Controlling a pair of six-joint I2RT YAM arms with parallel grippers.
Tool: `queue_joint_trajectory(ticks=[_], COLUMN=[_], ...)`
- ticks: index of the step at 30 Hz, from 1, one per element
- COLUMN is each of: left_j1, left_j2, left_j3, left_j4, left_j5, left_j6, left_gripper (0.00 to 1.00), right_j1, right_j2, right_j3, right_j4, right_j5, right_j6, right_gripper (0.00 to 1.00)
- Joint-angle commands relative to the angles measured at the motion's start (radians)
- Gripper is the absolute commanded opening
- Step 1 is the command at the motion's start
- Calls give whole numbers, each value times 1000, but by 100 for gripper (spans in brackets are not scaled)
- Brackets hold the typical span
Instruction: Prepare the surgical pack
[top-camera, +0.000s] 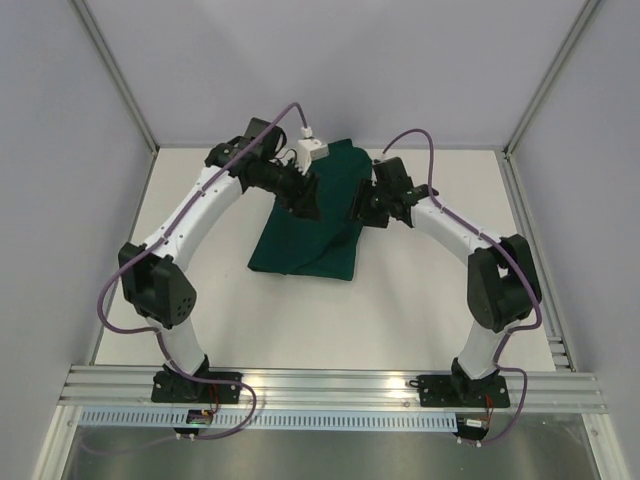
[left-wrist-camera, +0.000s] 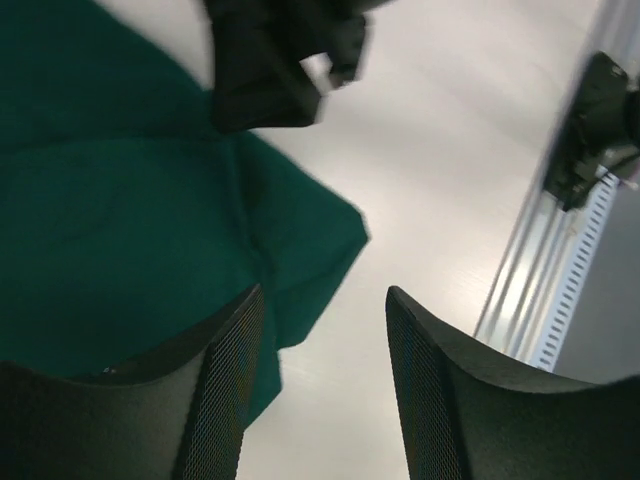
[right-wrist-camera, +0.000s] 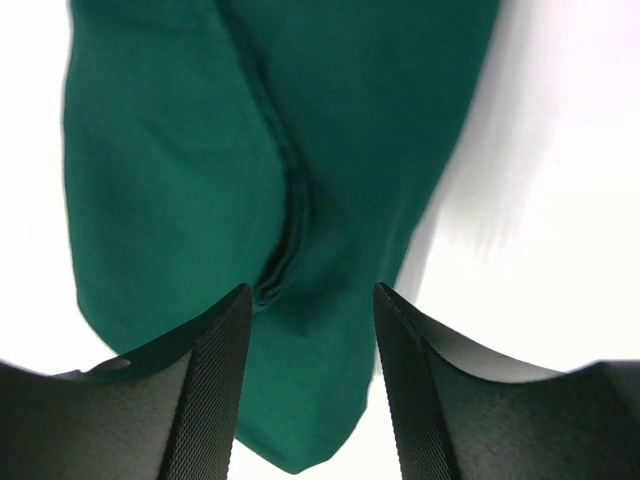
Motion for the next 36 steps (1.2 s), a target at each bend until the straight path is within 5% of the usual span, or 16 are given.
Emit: queue_joint_trajectory(ticks=[1,7,12,13,17,19,25,31,36], left_j1=[160,357,377,377,377,377,377,377,377], left_j2=[21,84,94,96,113,117,136,143,140], left_j3=[-46,-114,-203,-215,-258,-264,-267,-270,-270], left_j4=[6,20,41,47,67,70,64,61,59], left_j5=[-224,-239,-256,-262,-273,-266,-253,-244,-232], left_j6=[-80,-118,-81,-81,-83,-83,-77,-75,-75], left_gripper=[60,60,60,60,60,60,60,60,60], right_j1=[34,54,55,55,55,54,54,65,81], right_j2=[-17,113,173,181,175,164,134,104,141], right_j3=[18,81,137,140,162,174,168,116,122], right_j4=[84,49,9,9,-13,-42,-102,-94,-96], right_j5=[-74,-89,-106,-107,-82,-49,17,50,63], right_j6=[6,26,17,13,-15,-36,-47,-37,-43], right_gripper=[55,57,53,49,5,1,1,43,47])
